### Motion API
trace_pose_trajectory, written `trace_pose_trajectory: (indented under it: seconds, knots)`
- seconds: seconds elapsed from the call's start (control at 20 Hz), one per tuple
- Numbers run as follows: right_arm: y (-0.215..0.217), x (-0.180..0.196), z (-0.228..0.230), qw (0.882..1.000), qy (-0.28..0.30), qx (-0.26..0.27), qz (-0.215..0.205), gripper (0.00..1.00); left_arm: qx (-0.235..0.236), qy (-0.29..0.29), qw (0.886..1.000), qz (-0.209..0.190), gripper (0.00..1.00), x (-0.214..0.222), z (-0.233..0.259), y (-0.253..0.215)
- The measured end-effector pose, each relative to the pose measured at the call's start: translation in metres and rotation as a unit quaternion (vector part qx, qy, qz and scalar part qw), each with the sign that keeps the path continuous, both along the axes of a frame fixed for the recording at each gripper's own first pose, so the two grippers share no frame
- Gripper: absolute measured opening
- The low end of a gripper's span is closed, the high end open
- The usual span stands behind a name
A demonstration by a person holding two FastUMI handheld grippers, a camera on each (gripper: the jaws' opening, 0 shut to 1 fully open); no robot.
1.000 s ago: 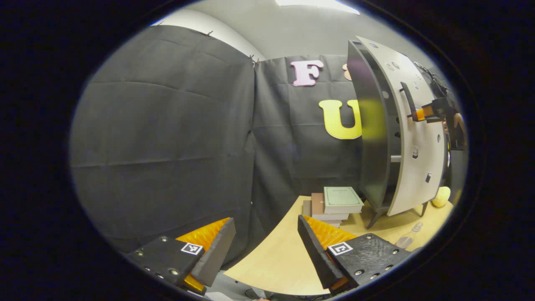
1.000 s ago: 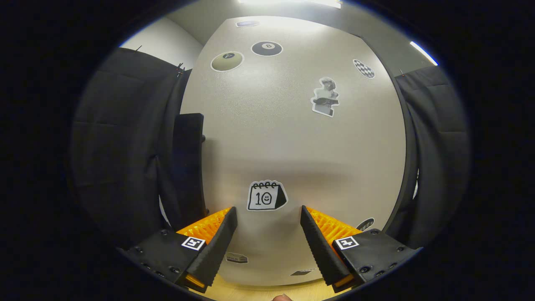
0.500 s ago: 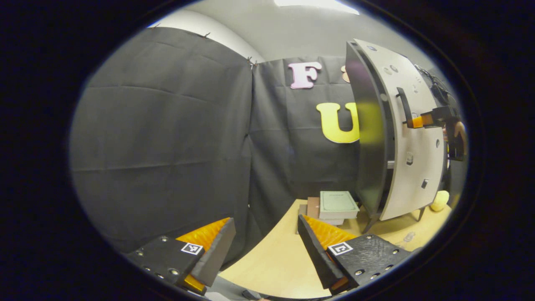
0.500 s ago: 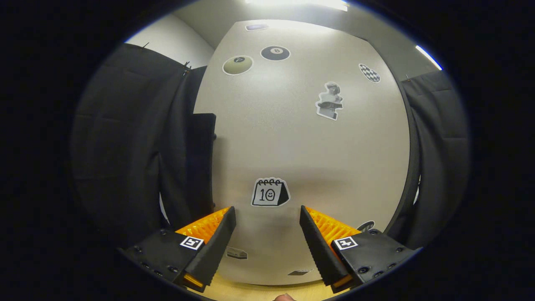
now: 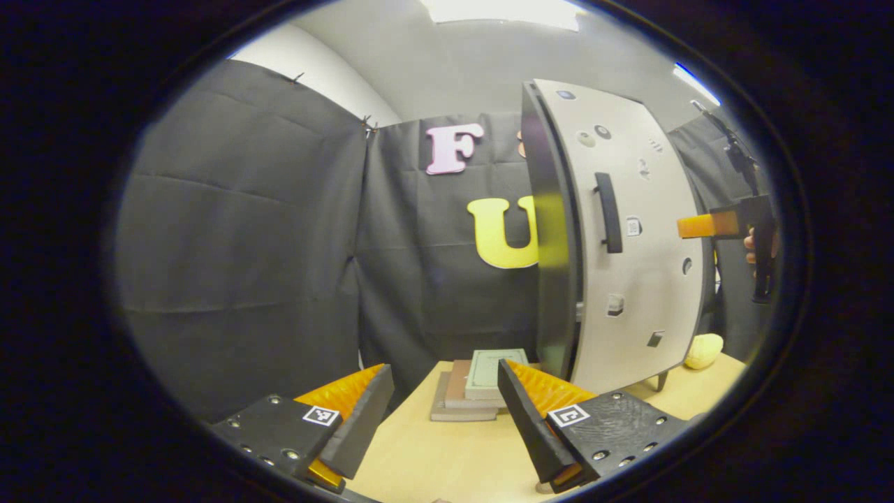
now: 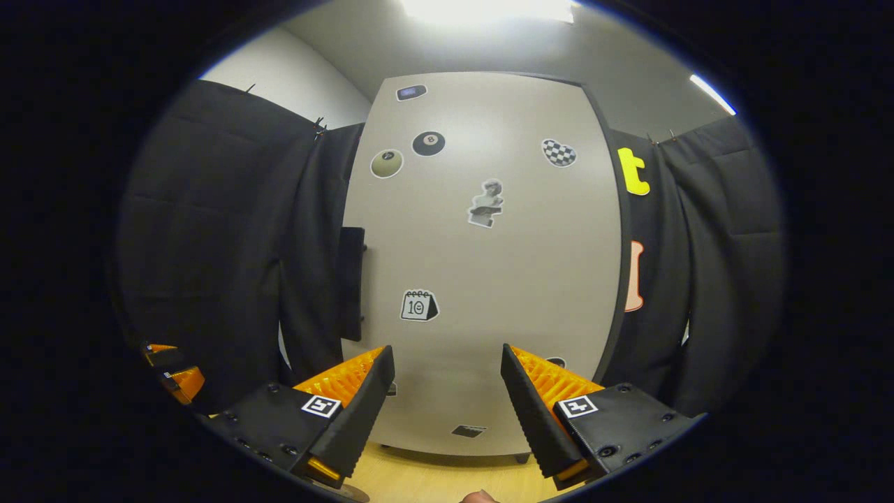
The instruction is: Open the cabinet door with the right hand, grasp the bottle in the cabinet with the left hand and place it on the coaster, then close the cabinet door with the right hand.
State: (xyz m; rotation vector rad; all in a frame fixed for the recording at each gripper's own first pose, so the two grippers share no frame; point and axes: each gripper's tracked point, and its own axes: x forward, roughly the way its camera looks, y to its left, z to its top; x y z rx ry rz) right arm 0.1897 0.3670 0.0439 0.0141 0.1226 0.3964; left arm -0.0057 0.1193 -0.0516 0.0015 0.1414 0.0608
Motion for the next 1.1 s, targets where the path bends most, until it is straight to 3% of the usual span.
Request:
trace_pose_trajectory:
  seconds: [0.55, 1.1]
  knots:
    - [-0.135, -0.041, -0.01, 0.998, 0.003, 0.02, -0.063, 0.97, -0.009, -0.023, 0.998, -0.06, 0.89, 0.019, 0.042, -0.105]
    - [-0.204, -0.053, -0.03, 0.995, 0.008, 0.018, -0.097, 0.94, 0.001, -0.029, 0.997, -0.071, 0.89, 0.021, 0.069, -0.152]
